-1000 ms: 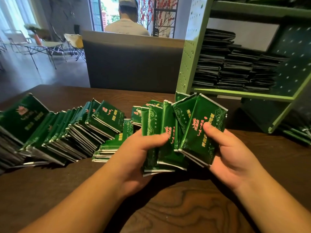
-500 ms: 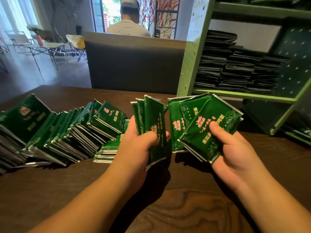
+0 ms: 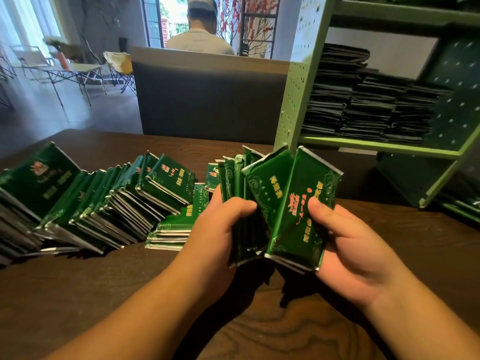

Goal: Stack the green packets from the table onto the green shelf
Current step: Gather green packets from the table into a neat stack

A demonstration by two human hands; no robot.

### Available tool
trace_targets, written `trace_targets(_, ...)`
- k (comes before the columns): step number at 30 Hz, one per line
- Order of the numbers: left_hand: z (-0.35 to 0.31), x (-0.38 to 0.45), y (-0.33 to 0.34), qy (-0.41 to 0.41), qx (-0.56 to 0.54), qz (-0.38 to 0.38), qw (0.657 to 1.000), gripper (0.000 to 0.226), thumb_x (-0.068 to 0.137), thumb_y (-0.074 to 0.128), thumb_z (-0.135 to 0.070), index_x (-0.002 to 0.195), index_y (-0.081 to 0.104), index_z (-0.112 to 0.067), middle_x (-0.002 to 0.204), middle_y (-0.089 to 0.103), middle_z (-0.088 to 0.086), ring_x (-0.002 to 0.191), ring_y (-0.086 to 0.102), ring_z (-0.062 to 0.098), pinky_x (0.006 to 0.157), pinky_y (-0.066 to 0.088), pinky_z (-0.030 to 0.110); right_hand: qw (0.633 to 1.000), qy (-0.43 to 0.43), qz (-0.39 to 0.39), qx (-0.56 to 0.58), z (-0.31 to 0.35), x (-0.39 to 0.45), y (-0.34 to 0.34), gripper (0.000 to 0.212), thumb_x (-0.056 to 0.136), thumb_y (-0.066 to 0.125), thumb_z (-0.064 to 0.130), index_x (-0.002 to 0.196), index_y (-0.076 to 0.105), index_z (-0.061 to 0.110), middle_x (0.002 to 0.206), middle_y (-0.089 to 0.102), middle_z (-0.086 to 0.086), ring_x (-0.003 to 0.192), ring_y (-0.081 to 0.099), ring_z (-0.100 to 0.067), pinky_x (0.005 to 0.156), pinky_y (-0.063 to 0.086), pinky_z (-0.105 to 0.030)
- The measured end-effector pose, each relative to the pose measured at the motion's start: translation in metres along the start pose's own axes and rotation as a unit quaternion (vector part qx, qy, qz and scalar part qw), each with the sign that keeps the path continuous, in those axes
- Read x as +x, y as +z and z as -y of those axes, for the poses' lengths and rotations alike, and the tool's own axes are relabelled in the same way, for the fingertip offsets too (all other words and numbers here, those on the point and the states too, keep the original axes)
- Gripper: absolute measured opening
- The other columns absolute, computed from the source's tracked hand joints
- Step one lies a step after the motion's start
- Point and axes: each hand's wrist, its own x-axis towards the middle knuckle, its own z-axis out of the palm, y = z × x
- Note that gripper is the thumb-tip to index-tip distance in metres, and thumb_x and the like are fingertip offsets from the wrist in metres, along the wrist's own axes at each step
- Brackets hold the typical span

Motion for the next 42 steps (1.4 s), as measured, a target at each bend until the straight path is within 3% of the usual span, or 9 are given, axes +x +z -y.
trace_targets(2, -0.001, -0.002, 0.001, -0.029, -0.014, 0.017, 0.999, 0.052, 0.058, 0.074, -0.013, 0.107, 0.058, -0.010, 0.072, 0.066, 0.009, 0.059, 0.064, 0.021, 0.051, 0.053, 0.032, 1.000, 0.016, 0.007, 0.015, -0.001, 0.001, 0.000, 0.042, 0.074, 0.067, 0.015, 0.112, 0.072, -0.003, 0.118, 0.071, -0.026, 0.102, 0.073, -0.038, 0.072, 0.062, -0.048)
trace_targets(5, 0.003, 0.000, 0.000, -0.010, 0.009, -0.012, 1.000, 0.009, 0.080, 0.066, -0.011, 0.083, 0.069, -0.020, 0.067, 0.069, 0.009, 0.055, 0.068, 0.020, 0.057, 0.053, 0.034, 1.000, 0.010, -0.002, 0.017, 0.001, 0.002, -0.001, 0.049, 0.074, 0.067, 0.016, 0.119, 0.069, -0.005, 0.119, 0.070, -0.026, 0.106, 0.072, -0.038, 0.076, 0.062, -0.051)
trace_targets(8, 0.003, 0.002, -0.001, -0.004, 0.002, -0.042, 0.999, 0.010, 0.087, 0.061, -0.001, 0.085, 0.059, -0.011, 0.063, 0.066, 0.009, 0.054, 0.066, 0.023, 0.053, 0.054, 0.035, 0.999, -0.013, -0.036, 0.003, 0.005, 0.006, -0.003, 0.045, 0.082, 0.057, 0.013, 0.125, 0.063, -0.001, 0.116, 0.072, -0.024, 0.105, 0.072, -0.037, 0.081, 0.060, -0.053)
trace_targets(14, 0.001, 0.002, -0.003, -0.006, 0.001, -0.022, 1.000, 0.053, 0.068, 0.076, -0.006, 0.119, 0.060, 0.000, 0.088, 0.073, 0.020, 0.073, 0.070, 0.035, 0.062, 0.057, 0.042, 0.989, -0.046, -0.087, -0.113, 0.000, 0.008, -0.007, 0.029, 0.093, 0.056, 0.011, 0.120, 0.067, 0.008, 0.109, 0.076, -0.016, 0.100, 0.075, -0.032, 0.079, 0.063, -0.044)
trace_targets(18, -0.001, 0.002, -0.002, -0.021, -0.018, -0.027, 0.999, 0.060, 0.069, 0.079, -0.012, 0.125, 0.062, -0.001, 0.095, 0.076, 0.020, 0.080, 0.075, 0.034, 0.066, 0.061, 0.042, 0.987, -0.027, -0.069, -0.143, -0.001, 0.005, -0.005, 0.038, 0.081, 0.063, 0.013, 0.118, 0.068, 0.007, 0.106, 0.077, -0.017, 0.097, 0.075, -0.032, 0.077, 0.064, -0.043)
trace_targets(23, -0.004, 0.003, 0.000, -0.056, -0.091, 0.002, 0.994, 0.026, 0.077, 0.063, -0.024, 0.082, 0.082, -0.007, 0.091, 0.077, 0.017, 0.076, 0.076, 0.031, 0.074, 0.062, 0.040, 0.993, -0.003, -0.063, -0.098, 0.003, 0.005, -0.005, 0.040, 0.077, 0.061, 0.012, 0.115, 0.067, 0.003, 0.106, 0.076, -0.021, 0.096, 0.075, -0.034, 0.077, 0.062, -0.049)
trace_targets(34, -0.010, 0.003, -0.004, -0.045, -0.149, -0.020, 0.988, 0.034, 0.086, 0.065, -0.039, 0.083, 0.084, -0.011, 0.105, 0.077, 0.019, 0.089, 0.076, 0.037, 0.088, 0.055, 0.051, 0.996, -0.004, -0.053, -0.070, 0.006, 0.005, -0.005, 0.041, 0.077, 0.059, 0.009, 0.118, 0.064, 0.004, 0.105, 0.076, -0.021, 0.095, 0.076, -0.033, 0.071, 0.064, -0.047)
trace_targets(38, -0.006, 0.002, -0.003, -0.068, -0.061, -0.017, 0.996, 0.032, 0.087, 0.066, -0.039, 0.083, 0.084, -0.013, 0.099, 0.078, 0.016, 0.085, 0.077, 0.032, 0.086, 0.057, 0.047, 0.995, 0.002, -0.035, -0.092, 0.002, 0.005, -0.007, 0.045, 0.076, 0.061, 0.009, 0.121, 0.063, 0.004, 0.108, 0.075, -0.021, 0.098, 0.075, -0.033, 0.077, 0.063, -0.046)
trace_targets(42, 0.001, 0.005, -0.004, 0.014, 0.068, -0.083, 0.994, 0.024, 0.093, 0.069, -0.022, 0.116, 0.068, -0.016, 0.102, 0.079, 0.008, 0.089, 0.077, 0.027, 0.067, 0.062, 0.040, 0.986, -0.045, -0.094, -0.127, 0.002, 0.007, -0.009, 0.027, 0.090, 0.060, 0.005, 0.116, 0.067, 0.007, 0.104, 0.077, -0.018, 0.097, 0.076, -0.032, 0.080, 0.063, -0.049)
